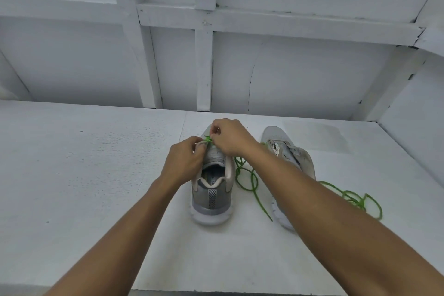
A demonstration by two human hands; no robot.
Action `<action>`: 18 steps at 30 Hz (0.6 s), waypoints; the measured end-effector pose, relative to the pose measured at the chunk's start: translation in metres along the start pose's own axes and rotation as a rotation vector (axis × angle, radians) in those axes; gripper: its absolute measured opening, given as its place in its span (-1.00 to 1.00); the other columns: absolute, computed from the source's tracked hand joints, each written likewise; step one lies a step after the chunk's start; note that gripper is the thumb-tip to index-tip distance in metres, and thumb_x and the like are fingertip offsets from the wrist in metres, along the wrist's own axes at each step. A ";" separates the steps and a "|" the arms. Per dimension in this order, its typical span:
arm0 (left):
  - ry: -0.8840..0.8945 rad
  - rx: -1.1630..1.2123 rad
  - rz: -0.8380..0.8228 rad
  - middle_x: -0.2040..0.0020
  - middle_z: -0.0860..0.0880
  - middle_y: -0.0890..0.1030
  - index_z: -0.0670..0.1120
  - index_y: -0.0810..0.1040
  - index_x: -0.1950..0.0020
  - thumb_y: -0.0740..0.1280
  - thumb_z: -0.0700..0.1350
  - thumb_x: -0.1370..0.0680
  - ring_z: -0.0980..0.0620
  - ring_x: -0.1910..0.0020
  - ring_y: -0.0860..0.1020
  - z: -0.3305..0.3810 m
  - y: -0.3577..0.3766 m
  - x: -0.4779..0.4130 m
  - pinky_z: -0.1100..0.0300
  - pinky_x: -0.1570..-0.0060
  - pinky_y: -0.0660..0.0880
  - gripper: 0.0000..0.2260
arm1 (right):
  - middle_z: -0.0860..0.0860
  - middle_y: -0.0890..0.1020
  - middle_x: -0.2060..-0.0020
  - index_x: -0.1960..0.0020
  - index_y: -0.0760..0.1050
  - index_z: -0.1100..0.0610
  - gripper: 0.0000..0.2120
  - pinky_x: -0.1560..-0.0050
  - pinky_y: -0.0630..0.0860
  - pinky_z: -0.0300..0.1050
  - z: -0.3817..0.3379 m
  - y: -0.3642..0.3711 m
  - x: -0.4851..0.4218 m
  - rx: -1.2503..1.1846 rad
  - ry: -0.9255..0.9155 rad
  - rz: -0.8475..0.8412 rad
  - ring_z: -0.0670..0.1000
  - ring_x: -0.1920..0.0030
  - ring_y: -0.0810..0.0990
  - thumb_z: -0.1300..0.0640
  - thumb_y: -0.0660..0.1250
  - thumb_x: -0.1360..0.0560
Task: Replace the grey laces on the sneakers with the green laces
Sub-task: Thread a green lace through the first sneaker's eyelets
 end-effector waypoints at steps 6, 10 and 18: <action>-0.120 0.262 0.053 0.00 0.04 0.61 -0.06 0.59 -0.13 0.14 -0.09 -0.63 0.03 0.00 0.53 -0.018 0.002 0.003 0.17 0.10 0.39 -0.76 | 0.04 0.57 0.01 -0.03 0.51 0.03 -0.86 0.13 0.39 -0.07 -0.009 0.011 0.008 0.249 -0.074 0.016 0.11 0.01 0.50 0.16 0.20 -0.56; -0.158 0.361 0.046 -0.03 0.01 0.63 -0.06 0.61 -0.13 0.14 -0.10 -0.62 0.04 -0.01 0.55 -0.025 0.007 0.003 0.19 0.11 0.41 -0.74 | 0.05 0.60 0.01 -0.06 0.52 0.04 -0.85 0.14 0.34 -0.07 -0.012 0.012 0.011 0.307 -0.089 0.047 0.13 -0.02 0.52 0.15 0.18 -0.57; -0.151 0.332 0.065 -0.02 0.00 0.63 -0.07 0.60 -0.14 0.13 -0.10 -0.63 0.08 0.06 0.53 -0.027 0.007 0.000 0.26 0.21 0.38 -0.73 | 0.07 0.59 0.00 -0.08 0.54 0.07 -0.82 0.14 0.35 -0.08 -0.015 0.009 0.014 0.307 -0.067 0.077 0.13 0.00 0.52 0.16 0.18 -0.58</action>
Point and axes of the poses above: each hand's wrist, its own x-axis away from the middle knuckle, its own y-axis out of the palm, z = x × y, the point moved 8 cm from there along -x, towards the middle knuckle
